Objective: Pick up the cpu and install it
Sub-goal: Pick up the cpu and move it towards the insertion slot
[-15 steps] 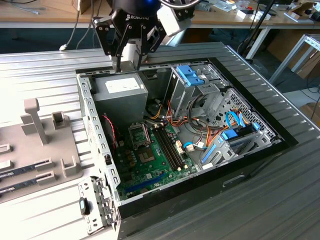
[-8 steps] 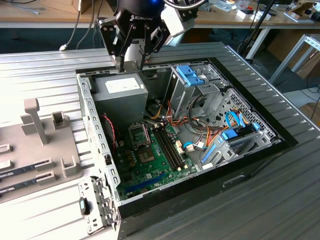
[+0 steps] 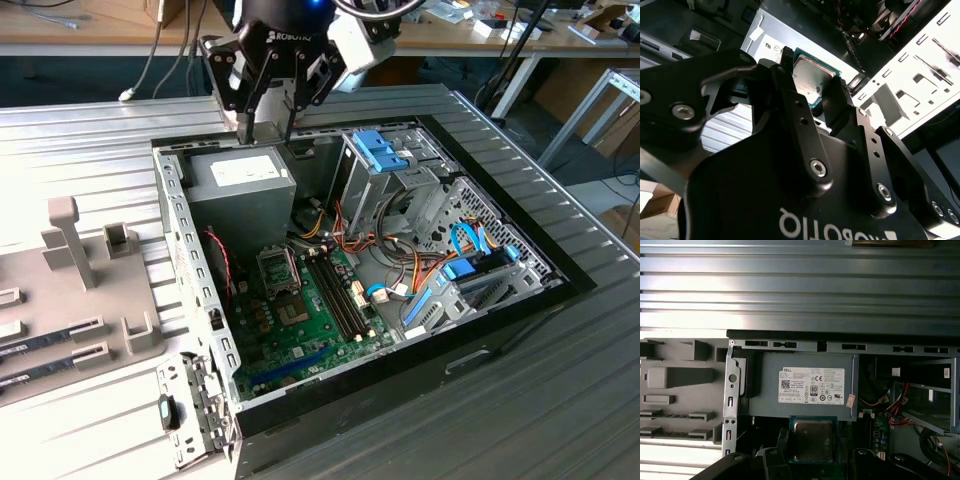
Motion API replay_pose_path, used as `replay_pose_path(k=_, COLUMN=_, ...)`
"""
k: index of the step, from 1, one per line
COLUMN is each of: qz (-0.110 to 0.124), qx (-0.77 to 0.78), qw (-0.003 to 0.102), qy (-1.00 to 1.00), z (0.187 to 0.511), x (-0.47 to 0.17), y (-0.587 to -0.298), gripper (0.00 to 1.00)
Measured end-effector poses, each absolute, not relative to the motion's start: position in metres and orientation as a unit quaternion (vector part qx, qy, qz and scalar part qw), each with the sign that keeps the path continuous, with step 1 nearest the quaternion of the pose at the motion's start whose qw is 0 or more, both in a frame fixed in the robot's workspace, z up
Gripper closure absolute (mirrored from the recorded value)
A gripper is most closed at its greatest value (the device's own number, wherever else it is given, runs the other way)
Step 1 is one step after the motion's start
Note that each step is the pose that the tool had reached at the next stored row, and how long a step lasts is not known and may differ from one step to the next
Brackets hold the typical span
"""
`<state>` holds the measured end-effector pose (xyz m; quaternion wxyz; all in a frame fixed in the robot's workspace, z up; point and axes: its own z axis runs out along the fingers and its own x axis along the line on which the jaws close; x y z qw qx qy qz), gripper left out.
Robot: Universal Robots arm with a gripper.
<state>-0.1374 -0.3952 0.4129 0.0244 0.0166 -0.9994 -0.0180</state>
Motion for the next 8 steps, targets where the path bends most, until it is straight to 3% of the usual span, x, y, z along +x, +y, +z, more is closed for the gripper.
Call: replay_pose_path(k=8, qz=-0.018, qx=0.017, qw=0.024, qy=-0.999, z=0.4121, x=-0.1304, y=-0.3952, gripper=0.53)
